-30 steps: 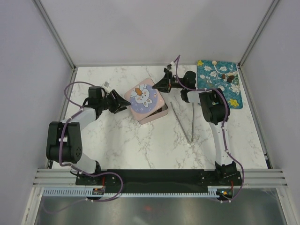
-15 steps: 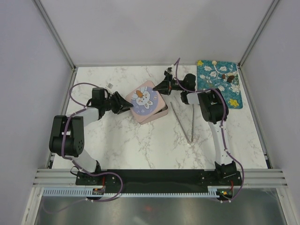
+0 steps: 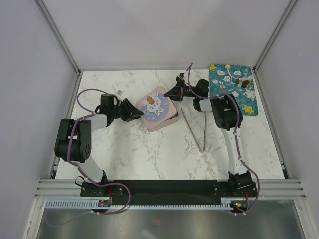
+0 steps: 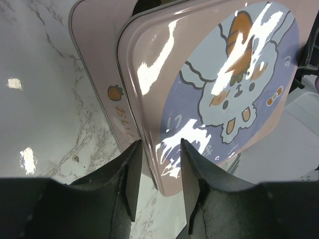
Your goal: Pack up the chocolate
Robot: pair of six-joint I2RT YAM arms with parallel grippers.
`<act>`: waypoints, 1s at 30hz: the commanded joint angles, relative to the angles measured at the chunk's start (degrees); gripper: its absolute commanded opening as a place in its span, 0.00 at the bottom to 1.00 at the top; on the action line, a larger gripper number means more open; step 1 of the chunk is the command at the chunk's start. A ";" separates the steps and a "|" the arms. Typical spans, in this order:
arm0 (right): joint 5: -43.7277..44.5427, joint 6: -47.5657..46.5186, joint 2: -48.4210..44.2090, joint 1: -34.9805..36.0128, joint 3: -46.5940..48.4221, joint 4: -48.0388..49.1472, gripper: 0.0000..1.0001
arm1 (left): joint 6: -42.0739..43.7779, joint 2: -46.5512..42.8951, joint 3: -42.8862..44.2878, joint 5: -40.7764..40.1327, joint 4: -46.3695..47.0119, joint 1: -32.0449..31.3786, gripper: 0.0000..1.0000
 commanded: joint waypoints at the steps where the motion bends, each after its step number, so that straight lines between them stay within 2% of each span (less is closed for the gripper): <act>1: -0.23 -0.11 0.88 -0.52 2.40 1.90 0.08 | -0.94 1.18 2.43 1.44 2.44 -0.52 0.43; 8: -0.32 -1.69 1.32 -1.31 2.92 -0.47 0.15 | -1.12 2.32 4.28 1.62 2.61 -1.22 0.43; 10: -0.23 -1.95 1.41 -1.66 2.84 -0.65 0.22 | -1.12 2.76 4.72 1.62 2.61 -1.40 0.43; 15: -0.06 -4.58 0.97 -2.54 2.75 -4.76 0.32 | -1.12 3.38 5.07 1.62 2.61 -1.75 0.43; 19: 0.03 -9.50 0.45 -3.16 2.57 -9.70 0.45 | -1.12 3.73 4.90 1.36 2.61 -1.84 0.43; 23: 0.20 -12.67 0.36 -3.77 2.57 -13.39 0.55 | -1.12 4.17 4.98 1.27 2.61 -2.02 0.43; 24: 0.29 -13.72 0.09 -4.04 2.57 -15.57 0.60 | -1.12 4.08 4.98 1.27 2.61 -2.02 0.43; 29: 1.87 -21.35 -0.79 -5.44 3.45 -24.19 0.71 | -1.12 4.00 5.16 1.18 2.61 -2.10 0.43; 30: 2.22 -22.42 -1.14 -5.62 3.89 -27.43 0.77 | -1.12 4.17 5.25 1.18 2.61 -2.19 0.42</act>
